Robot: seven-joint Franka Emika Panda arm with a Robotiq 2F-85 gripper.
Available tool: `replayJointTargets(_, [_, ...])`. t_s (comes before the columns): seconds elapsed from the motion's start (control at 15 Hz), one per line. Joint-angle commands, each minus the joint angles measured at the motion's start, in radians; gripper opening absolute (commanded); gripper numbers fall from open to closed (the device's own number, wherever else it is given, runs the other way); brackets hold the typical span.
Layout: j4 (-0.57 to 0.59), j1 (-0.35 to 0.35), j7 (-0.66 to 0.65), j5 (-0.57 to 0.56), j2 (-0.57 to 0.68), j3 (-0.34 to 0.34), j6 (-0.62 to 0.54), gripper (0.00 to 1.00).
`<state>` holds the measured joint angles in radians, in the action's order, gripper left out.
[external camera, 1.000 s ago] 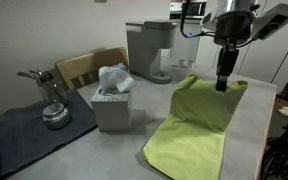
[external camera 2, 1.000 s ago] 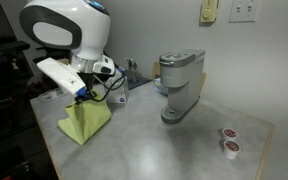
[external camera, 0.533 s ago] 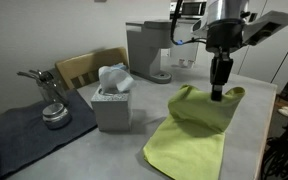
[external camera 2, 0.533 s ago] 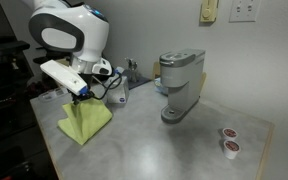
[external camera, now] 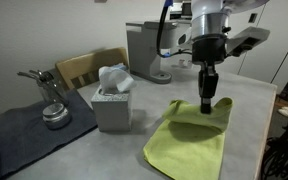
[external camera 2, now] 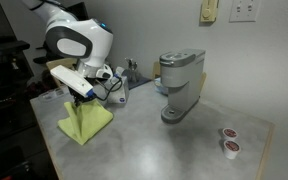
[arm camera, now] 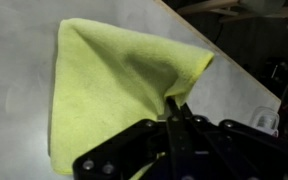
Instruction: Fold the yellow towel from right to left
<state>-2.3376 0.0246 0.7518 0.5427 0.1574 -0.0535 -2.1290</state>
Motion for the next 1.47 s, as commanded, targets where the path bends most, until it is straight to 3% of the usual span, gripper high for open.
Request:
replayJointTargets(0.0, [0.062,-0.011,0.025,0.013,0.073,-0.029,0.01,0.01])
replayJointTargets(0.67, [0.138,-0.012,0.02,0.0,0.156,-0.099,0.045,0.01])
replayJointTargets(1.4, [0.206,-0.021,0.028,-0.009,0.284,-0.124,0.144,0.01])
